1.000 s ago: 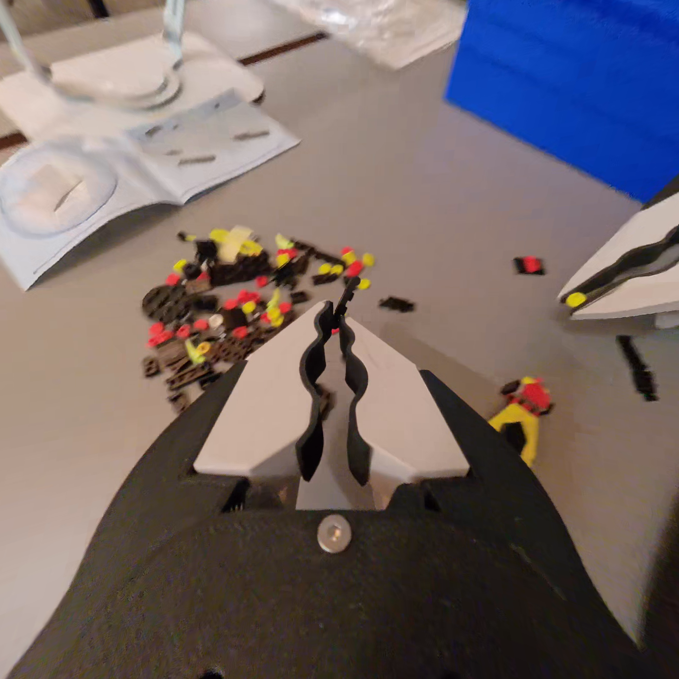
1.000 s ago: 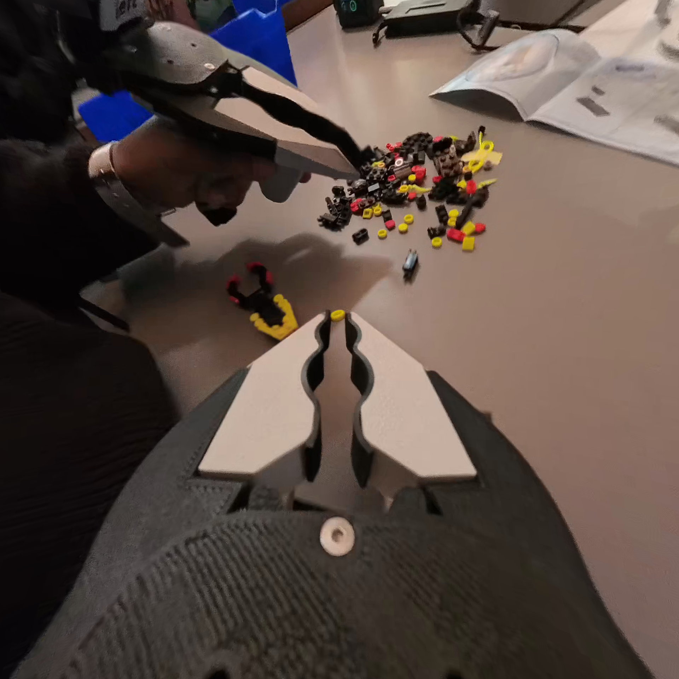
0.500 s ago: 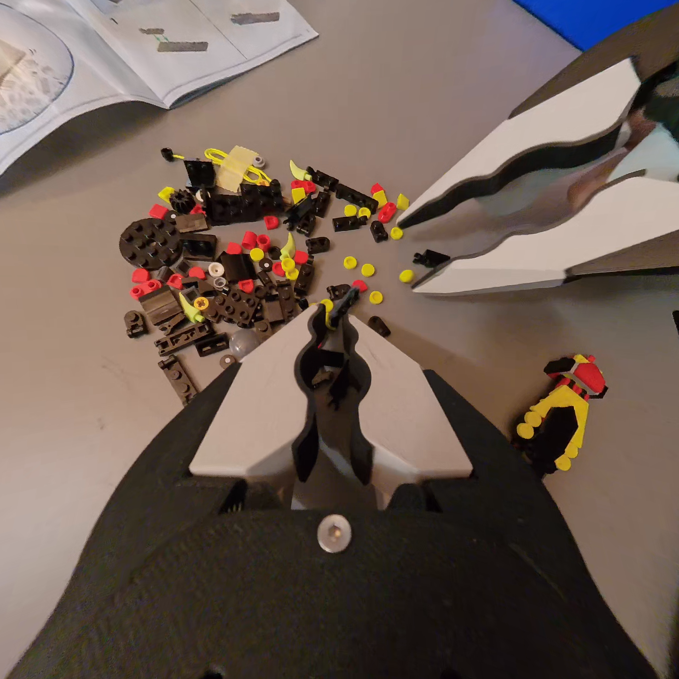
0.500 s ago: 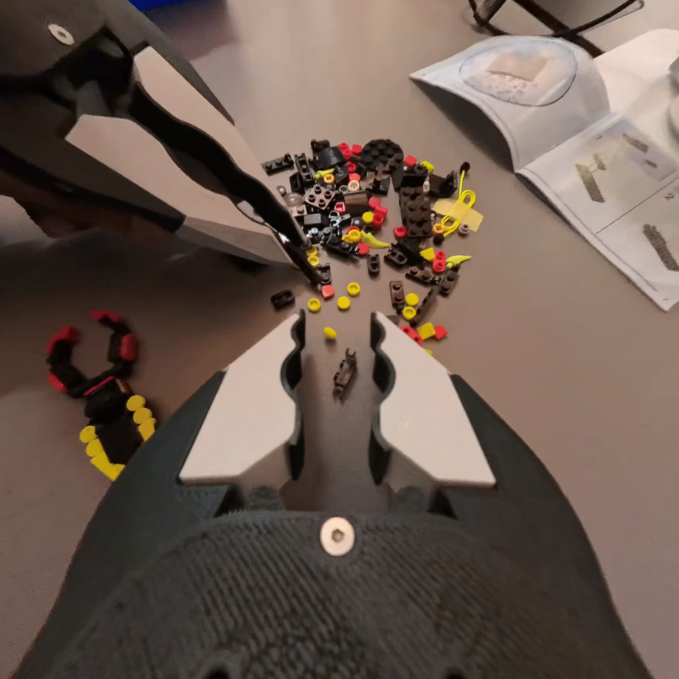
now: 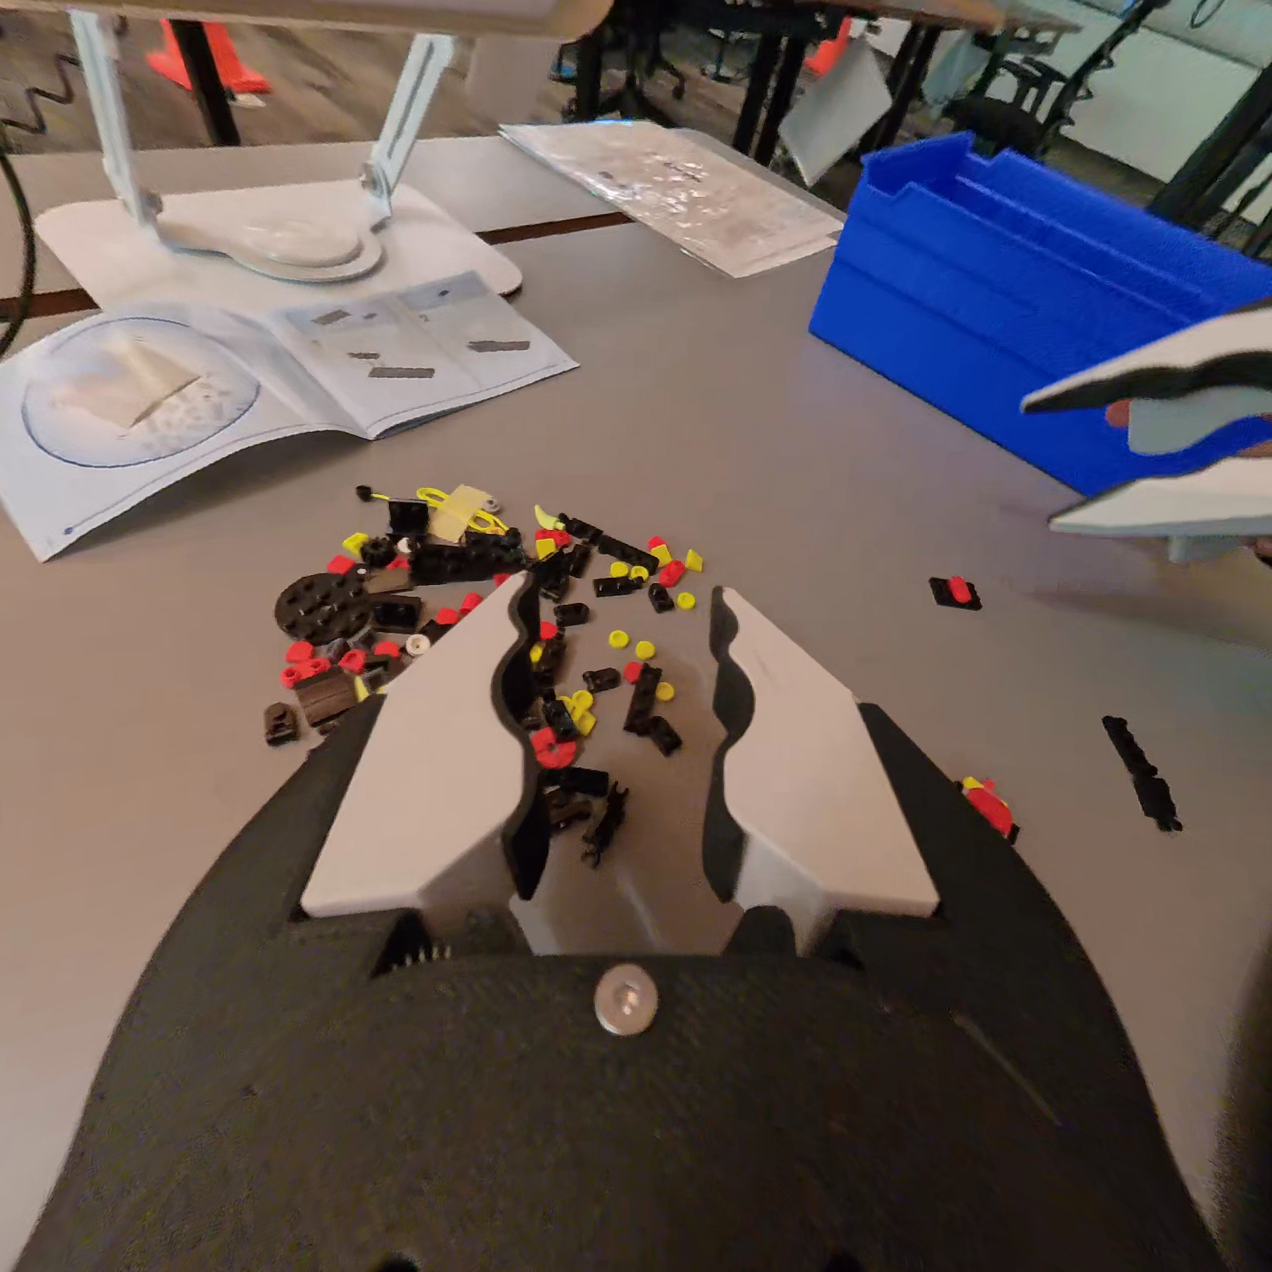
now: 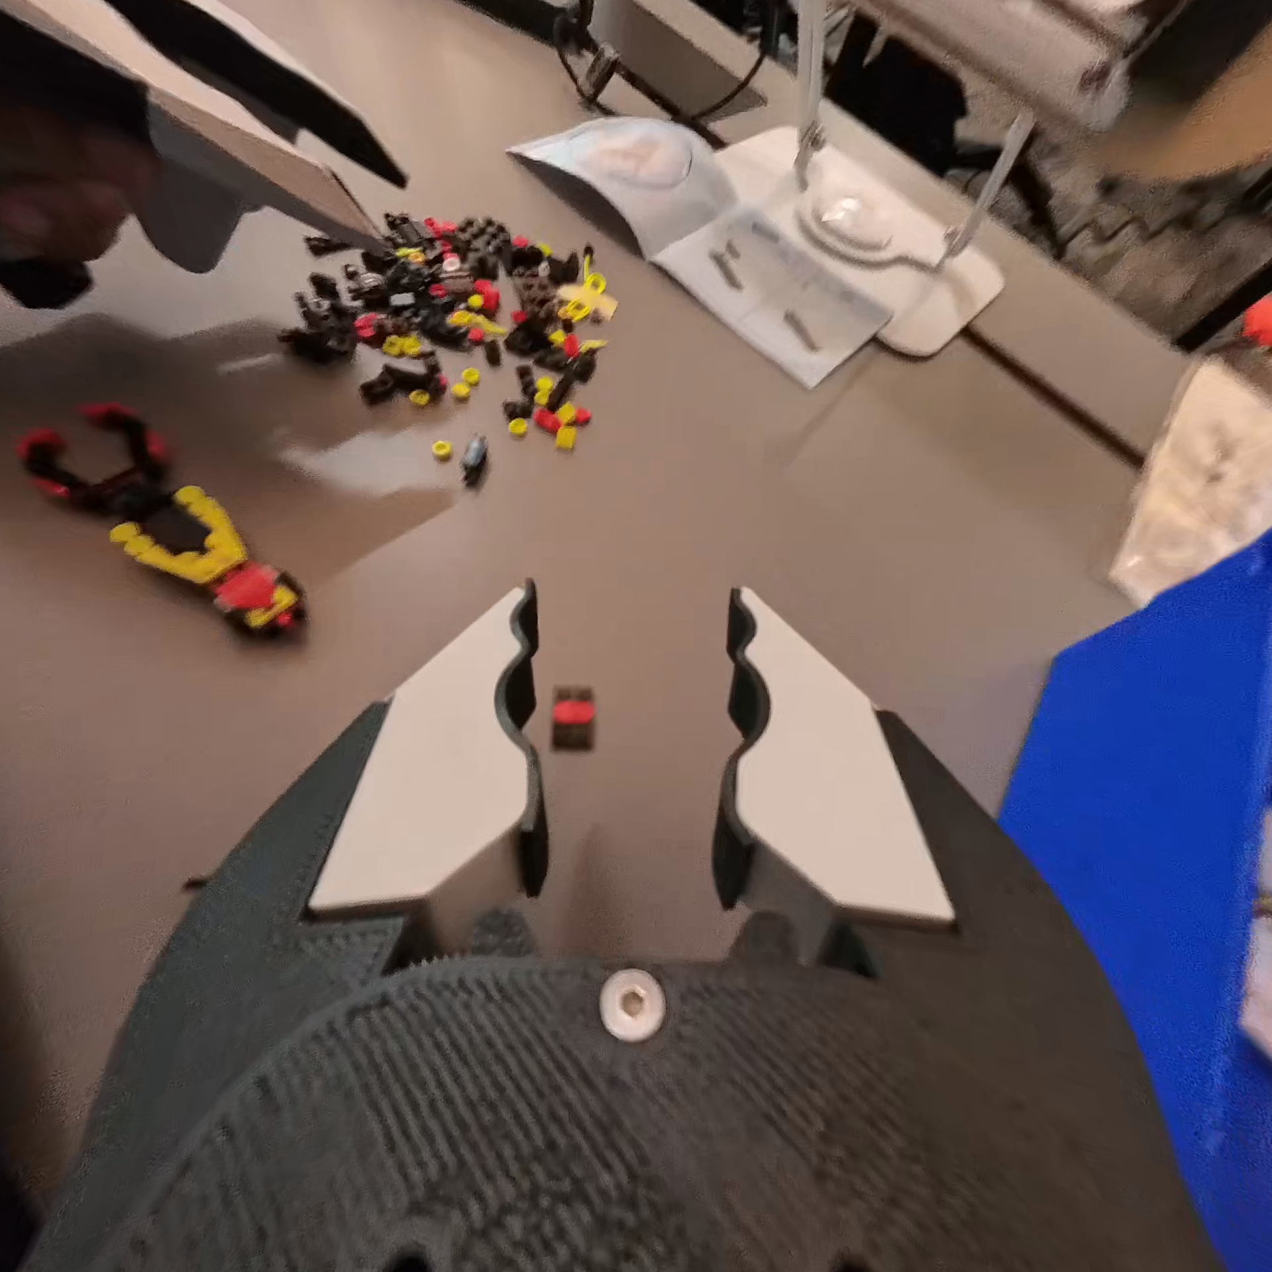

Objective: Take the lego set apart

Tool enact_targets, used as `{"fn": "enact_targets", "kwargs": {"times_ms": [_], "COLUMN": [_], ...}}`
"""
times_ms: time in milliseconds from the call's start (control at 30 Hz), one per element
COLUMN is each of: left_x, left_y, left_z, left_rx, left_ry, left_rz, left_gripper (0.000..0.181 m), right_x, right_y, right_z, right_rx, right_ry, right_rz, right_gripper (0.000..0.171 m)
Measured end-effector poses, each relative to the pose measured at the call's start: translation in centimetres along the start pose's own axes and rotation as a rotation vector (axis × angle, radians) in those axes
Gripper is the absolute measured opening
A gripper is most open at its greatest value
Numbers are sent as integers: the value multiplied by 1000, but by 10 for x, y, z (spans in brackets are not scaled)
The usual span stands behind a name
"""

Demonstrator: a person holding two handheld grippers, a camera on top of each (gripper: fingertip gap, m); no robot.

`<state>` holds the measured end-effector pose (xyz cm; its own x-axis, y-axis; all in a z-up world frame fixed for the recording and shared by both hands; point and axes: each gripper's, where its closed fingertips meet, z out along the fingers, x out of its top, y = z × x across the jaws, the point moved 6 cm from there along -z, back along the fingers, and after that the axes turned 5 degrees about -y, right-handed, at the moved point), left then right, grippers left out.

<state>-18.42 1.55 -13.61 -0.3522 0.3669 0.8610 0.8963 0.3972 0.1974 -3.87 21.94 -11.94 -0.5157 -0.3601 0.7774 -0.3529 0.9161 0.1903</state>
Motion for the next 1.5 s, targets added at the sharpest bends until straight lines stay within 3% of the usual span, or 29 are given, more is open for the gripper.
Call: {"fn": "enact_targets", "kwargs": {"times_ms": [100, 167, 233, 267, 300, 433, 533, 633, 767, 1033, 1367, 1500], "left_x": [-5, -6, -5, -5, -5, -8, -10, -12, -13, -16, -18, -19], "left_y": [4, 8, 10, 11, 11, 13, 16, 18, 19, 22, 25, 30], "left_z": [5, 6, 6, 6, 6, 7, 9, 11, 11, 16, 19, 21], "left_rx": [-20, -57, -78, -82, -85, -79, -84, -90, -74, -93, -112, -126], "left_ry": [-45, -56, -49, -48, -51, -69, -82, -102, -100, -122, -131, -137], "left_rz": [8, -5, -14, -12, -7, 26, 53, 76, 105, 103, 95, 109], "left_gripper": [57, 57, 58, 58, 58, 55, 52, 50, 47, 45, 44, 44], "right_x": [-24, -30, -25, -23, -24, -29, -31, -31, -34, -53, -55, -52], "right_y": [-5, -4, 1, 3, 4, 8, 1, 1, 2, -12, -21, -25], "right_z": [-13, -19, -22, -22, -21, -17, -23, -20, -18, 6, 25, 31], "right_rx": [-4, -6, -28, -48, -41, -26, 61, 105, 161, 154, 188, 157], "right_ry": [65, 54, 87, 103, 110, 88, 97, 103, 90, -133, -185, -182], "right_rz": [124, 128, 100, 100, 100, 140, 96, 158, 196, 84, 128, 84], "right_gripper": [49, 56, 45, 55, 50, 65, 0, 15, 12, 35, 45, 39]}}
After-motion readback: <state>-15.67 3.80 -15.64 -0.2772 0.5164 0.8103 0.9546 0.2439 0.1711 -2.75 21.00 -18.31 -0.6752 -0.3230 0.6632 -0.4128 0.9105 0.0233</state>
